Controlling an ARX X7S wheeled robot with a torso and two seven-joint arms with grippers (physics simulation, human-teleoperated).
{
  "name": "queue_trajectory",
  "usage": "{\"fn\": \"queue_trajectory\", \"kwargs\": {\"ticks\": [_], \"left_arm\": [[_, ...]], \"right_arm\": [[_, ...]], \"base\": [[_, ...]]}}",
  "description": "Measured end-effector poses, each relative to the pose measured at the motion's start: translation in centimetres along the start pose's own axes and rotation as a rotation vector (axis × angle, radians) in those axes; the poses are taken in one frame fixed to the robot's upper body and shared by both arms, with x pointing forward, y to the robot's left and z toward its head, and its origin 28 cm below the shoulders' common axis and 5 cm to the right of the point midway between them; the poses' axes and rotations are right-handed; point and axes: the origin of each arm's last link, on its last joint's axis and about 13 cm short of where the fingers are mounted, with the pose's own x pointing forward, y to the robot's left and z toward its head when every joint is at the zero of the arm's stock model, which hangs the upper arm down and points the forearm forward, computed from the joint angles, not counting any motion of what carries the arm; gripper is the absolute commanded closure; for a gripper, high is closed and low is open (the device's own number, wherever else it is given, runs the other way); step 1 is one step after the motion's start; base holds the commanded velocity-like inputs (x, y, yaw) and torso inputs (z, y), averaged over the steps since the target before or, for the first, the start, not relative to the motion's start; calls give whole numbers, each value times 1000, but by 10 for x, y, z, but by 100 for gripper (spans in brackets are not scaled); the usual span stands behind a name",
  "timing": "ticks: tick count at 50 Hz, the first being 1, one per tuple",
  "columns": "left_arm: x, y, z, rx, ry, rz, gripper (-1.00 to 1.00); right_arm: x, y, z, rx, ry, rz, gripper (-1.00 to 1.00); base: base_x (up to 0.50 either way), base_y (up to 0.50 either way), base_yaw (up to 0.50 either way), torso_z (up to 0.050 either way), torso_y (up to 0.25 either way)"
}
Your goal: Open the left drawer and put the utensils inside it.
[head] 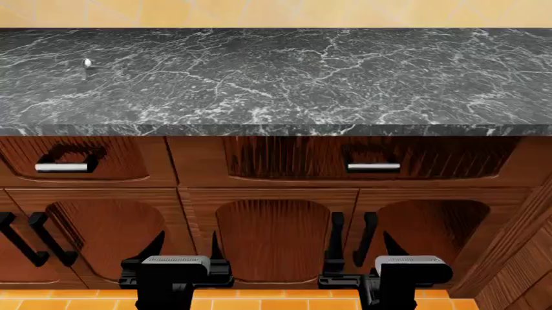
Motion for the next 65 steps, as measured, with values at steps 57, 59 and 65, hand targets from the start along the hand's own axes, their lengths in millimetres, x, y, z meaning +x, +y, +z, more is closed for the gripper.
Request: {"fn": "queue_trajectory", "kwargs": {"ticks": [57, 59, 65], "left_arm": [[-2, -1, -3, 44, 18, -12, -100], [-2, -1, -3, 44, 18, -12, -100], [-3, -1, -2, 43, 15, -14, -100]], "right_arm": [[-6, 6, -10, -96, 0, 15, -100], [-6, 7, -9, -98, -1, 19, -100], [-6, 9, -6, -106, -13, 35, -100]], "base": [[0, 18, 456, 38, 0], [0, 0, 500, 50, 0], [0, 0, 500, 50, 0]]}}
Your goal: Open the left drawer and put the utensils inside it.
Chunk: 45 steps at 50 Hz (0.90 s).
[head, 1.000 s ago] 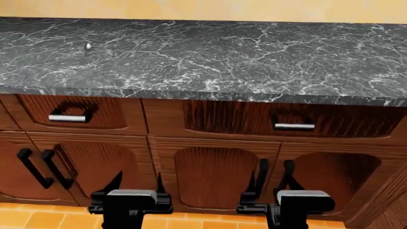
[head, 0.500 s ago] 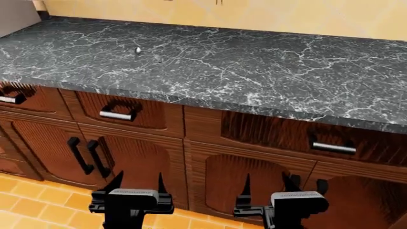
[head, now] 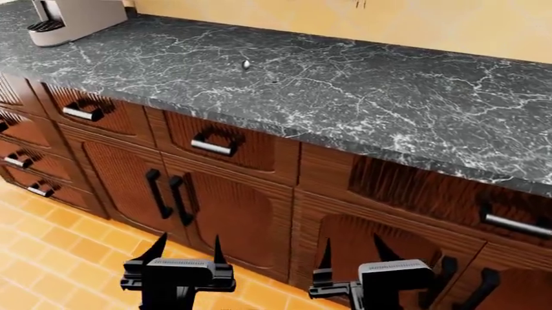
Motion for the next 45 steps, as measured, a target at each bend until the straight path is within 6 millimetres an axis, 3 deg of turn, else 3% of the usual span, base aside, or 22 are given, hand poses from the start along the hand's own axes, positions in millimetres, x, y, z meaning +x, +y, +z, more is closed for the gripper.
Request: {"fn": "queue_trajectory", "kwargs": {"ticks": [4, 7, 12, 17, 26, 35, 45], "left_arm": [[0, 0, 1, -2, -3, 0, -100], [0, 1, 2, -10, -5, 3, -100], [1, 1, 3, -23, 1, 7, -100], [2, 0, 3, -34, 11, 10, -100], [3, -1, 1, -44, 28, 8, -100], [3, -1, 0, -47, 32, 6, -100], [3, 0, 0, -45, 33, 6, -100]], "right_arm": [[3, 2, 10, -12, -25, 27, -100], [12, 4, 34, -6, -70, 68, -100], [49, 9, 123, 26, -223, 150, -100], [87, 8, 205, 100, -175, 149, -100], [126, 13, 305, -80, -122, 249, -100], [140, 9, 360, -195, -96, 218, -100], [144, 4, 380, -255, -56, 178, -100]], "base": [[0, 0, 500, 50, 0], [0, 0, 167, 33, 0], [0, 0, 0, 0, 0], [0, 0, 0, 0, 0], [213, 91, 0, 0, 0], [459, 197, 0, 0, 0], [459, 197, 0, 0, 0]]}}
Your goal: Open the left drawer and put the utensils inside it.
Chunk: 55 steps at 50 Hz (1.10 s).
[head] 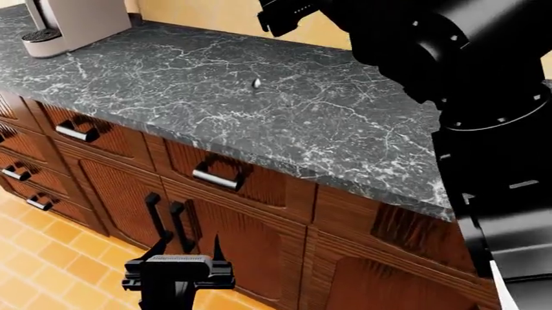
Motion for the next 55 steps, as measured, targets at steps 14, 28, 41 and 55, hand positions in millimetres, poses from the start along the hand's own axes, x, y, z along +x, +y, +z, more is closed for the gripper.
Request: {"fn": "queue_trajectory", "kwargs": {"ticks": [14, 28, 41, 55], "left_arm": [[-1, -1, -1, -6, 0, -1, -100], [-1, 0, -2, -9, 0, 2, -100], [-3, 0, -4, -152, 31, -10, -100], [-17, 0, -32, -938, 186, -133, -100]], "right_arm": [[3, 3, -3, -65, 98, -42, -100], [8, 3, -11, -90, 135, -84, -100], [11, 2, -16, -90, 157, -106, -100], [12, -1, -17, -78, 160, -127, -100]], "base": [[427, 274, 0, 0, 0], [354, 442, 0, 0, 1], [140, 162, 0, 0, 1], [0, 0, 0, 0, 0]]}}
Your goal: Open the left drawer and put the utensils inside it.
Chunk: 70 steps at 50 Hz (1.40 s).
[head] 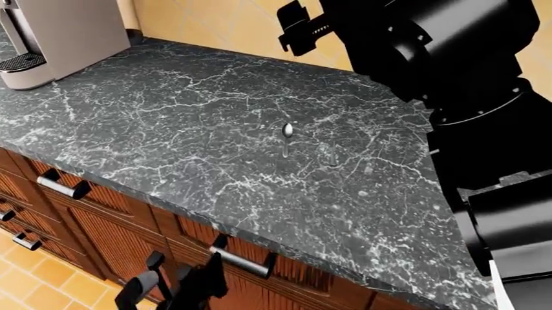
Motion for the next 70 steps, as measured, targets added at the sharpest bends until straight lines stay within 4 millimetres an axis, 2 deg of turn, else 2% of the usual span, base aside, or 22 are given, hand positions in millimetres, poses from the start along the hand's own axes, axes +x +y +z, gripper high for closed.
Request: {"fn": "queue_trajectory", "kwargs": {"ticks": [10, 24, 38, 48, 61, 70], "left_arm": [[7, 7, -4, -302, 40, -132, -100], [24, 15, -6, -512, 32, -212, -100], [42, 25, -7, -592, -20, -134, -100], [54, 29, -14, -595, 27, -37, -100], [68, 22, -12, -635, 79, -31, -100], [69, 24, -9, -704, 113, -49, -100]], "right_arm": [[1, 0, 0, 5, -1, -2, -100], [3, 0, -3, 16, 2, -3, -100], [3, -2, -5, 31, 3, -5, -100], [3, -4, -4, 43, 3, -10, -100], [4, -5, -5, 50, 3, -16, -100], [4, -6, -5, 52, 1, -23, -100]], "base": [[0, 0, 0, 0, 0], [0, 0, 0, 0, 0], [0, 0, 0, 0, 0], [0, 0, 0, 0, 0], [0, 0, 0, 0, 0], [0, 0, 0, 0, 0]]}}
